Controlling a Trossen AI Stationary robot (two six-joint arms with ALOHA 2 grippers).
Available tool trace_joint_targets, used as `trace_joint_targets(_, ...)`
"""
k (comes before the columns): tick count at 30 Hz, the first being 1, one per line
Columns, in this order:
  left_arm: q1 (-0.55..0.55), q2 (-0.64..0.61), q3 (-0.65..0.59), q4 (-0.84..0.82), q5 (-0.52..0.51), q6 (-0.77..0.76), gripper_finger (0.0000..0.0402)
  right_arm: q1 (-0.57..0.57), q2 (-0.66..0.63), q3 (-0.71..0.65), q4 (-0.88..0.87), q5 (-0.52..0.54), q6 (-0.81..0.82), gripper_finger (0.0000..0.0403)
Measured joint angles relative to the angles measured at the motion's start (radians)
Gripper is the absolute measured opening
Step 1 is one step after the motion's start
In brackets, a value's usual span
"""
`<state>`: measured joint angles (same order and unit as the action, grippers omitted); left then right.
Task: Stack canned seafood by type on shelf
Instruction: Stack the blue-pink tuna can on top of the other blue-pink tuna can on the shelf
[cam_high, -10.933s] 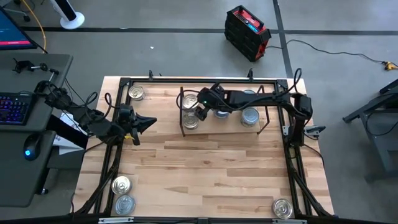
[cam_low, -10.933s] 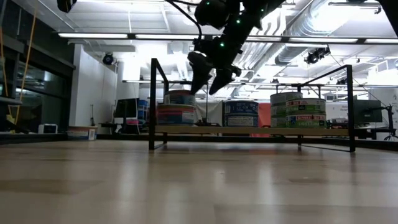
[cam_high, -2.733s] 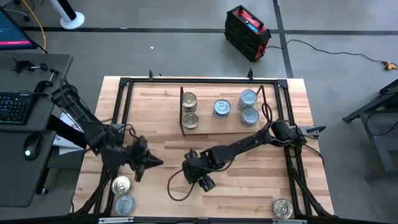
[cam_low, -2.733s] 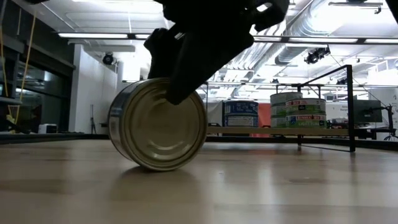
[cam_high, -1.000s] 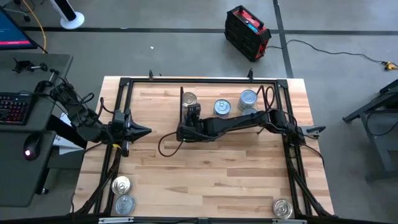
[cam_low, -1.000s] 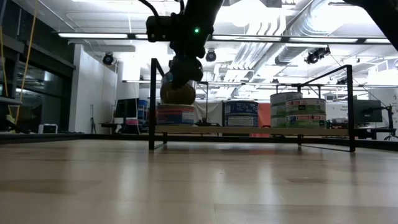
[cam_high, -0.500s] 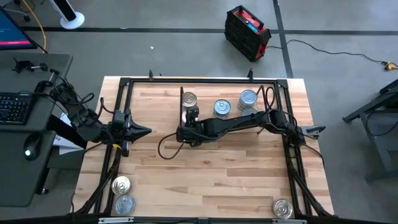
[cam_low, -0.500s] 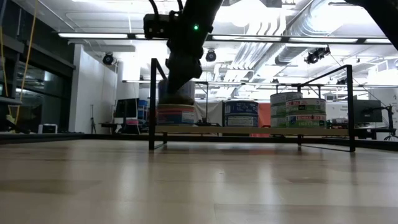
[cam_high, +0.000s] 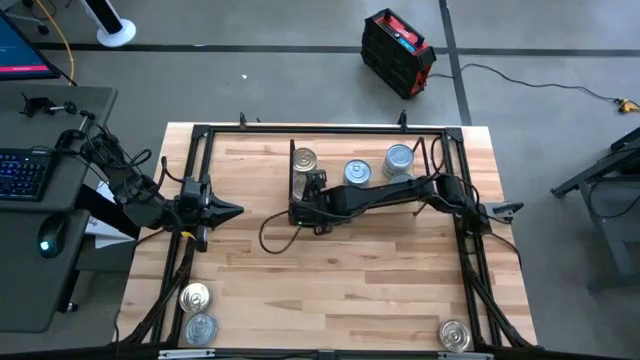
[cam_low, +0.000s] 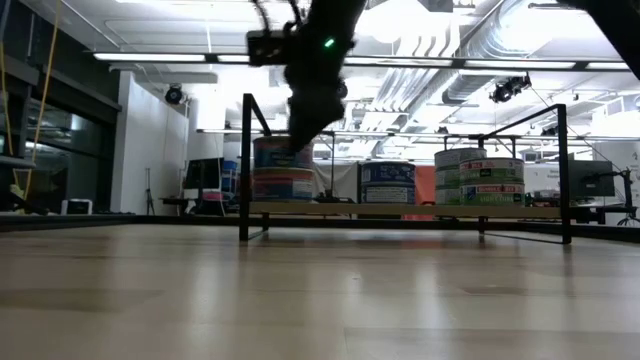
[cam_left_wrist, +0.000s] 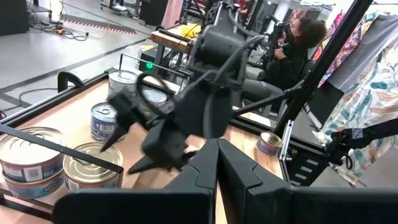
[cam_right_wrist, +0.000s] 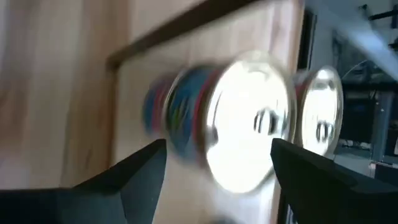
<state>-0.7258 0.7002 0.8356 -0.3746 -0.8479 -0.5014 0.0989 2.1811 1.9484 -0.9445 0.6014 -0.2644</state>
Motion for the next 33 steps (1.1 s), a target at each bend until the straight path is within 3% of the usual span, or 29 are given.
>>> trace_joint_targets(9,0.0,0.0,0.0,-0.004,0.0,0.0,0.0001,0.04,-0.118,-0.018,-0.408,-0.088,0.361,0.0279)
trace_joint_targets(13,0.0,0.0,0.0,0.001,0.0,-0.004,0.0001,0.113,-0.268,-0.217,-0.387,-0.086,0.54,0.0279)
trace_joint_targets(16,0.0,0.004,0.0,0.015,0.0,-0.035,0.0001,0.204,-0.418,-0.435,-0.359,-0.117,0.791,0.0279)
trace_joint_targets(20,0.023,0.062,0.0,0.082,0.0,-0.035,0.0,0.345,-0.586,-0.642,-0.23,-0.266,1.151,0.0279)
trace_joint_targets(24,0.074,0.184,-0.001,0.197,0.091,0.032,0.0,0.468,-0.647,-0.686,-0.149,-0.427,1.386,0.0274)
trace_joint_targets(28,0.135,0.304,-0.001,0.296,0.238,0.024,0.0,0.582,-0.619,-0.682,-0.165,-0.676,1.505,0.0219)
trace_joint_targets(33,0.179,0.41,-0.001,0.367,0.309,-0.026,0.0,0.727,-0.528,-0.691,-0.137,-1.024,1.545,0.0057)
